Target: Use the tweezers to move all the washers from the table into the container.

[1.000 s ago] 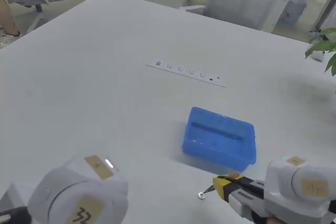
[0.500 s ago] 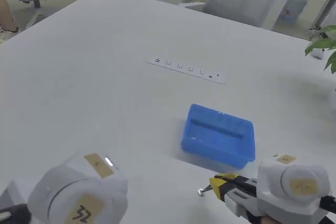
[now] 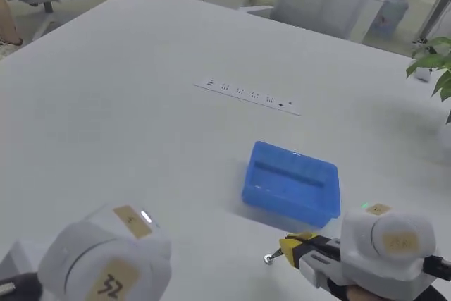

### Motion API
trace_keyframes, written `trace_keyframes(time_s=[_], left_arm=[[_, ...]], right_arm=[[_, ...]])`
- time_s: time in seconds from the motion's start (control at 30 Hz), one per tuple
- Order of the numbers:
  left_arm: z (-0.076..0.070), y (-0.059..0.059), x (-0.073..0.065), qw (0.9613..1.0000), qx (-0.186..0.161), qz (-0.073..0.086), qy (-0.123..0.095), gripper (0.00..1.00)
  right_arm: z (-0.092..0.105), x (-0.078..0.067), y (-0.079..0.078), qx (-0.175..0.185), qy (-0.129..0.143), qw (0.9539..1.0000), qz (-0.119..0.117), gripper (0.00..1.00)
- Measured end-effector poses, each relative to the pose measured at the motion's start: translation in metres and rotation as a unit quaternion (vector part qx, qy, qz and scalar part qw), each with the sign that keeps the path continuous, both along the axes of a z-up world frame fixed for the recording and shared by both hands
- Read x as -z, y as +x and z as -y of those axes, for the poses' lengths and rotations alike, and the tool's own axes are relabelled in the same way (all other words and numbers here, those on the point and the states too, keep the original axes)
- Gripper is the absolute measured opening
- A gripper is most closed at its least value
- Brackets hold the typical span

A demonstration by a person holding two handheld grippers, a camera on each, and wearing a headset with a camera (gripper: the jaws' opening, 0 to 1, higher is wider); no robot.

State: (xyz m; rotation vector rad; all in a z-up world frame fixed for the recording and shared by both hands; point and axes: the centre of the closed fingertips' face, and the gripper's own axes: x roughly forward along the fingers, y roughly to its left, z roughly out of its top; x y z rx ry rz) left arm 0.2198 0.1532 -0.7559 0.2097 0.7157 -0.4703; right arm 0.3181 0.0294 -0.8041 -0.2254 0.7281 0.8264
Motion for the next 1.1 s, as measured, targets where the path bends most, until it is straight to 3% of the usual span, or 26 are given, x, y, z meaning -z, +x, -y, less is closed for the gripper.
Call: trace_keyframes(time_s=[0.3,0.5,0.73,1.1], left_arm=[[0.000,0.000,-0.001,1.0000,0.002,0.003,0.002,0.95],[0.001,0.000,-0.001,1.0000,0.004,0.002,0.002,0.95],[0.001,0.000,-0.001,1.0000,0.005,0.002,0.003,0.95],[0.001,0.000,0.000,1.0000,0.007,0.000,0.005,0.95]], right_arm=[[-0.002,-0.021,0.002,0.004,0.018,0.9997,0.012,0.00],[0.001,-0.029,0.006,-0.001,0.013,0.9997,0.022,0.01],[0.005,-0.042,0.015,0.009,0.027,0.9992,0.027,0.01],[0.016,-0.056,0.033,0.013,0.024,0.9985,0.048,0.01]])
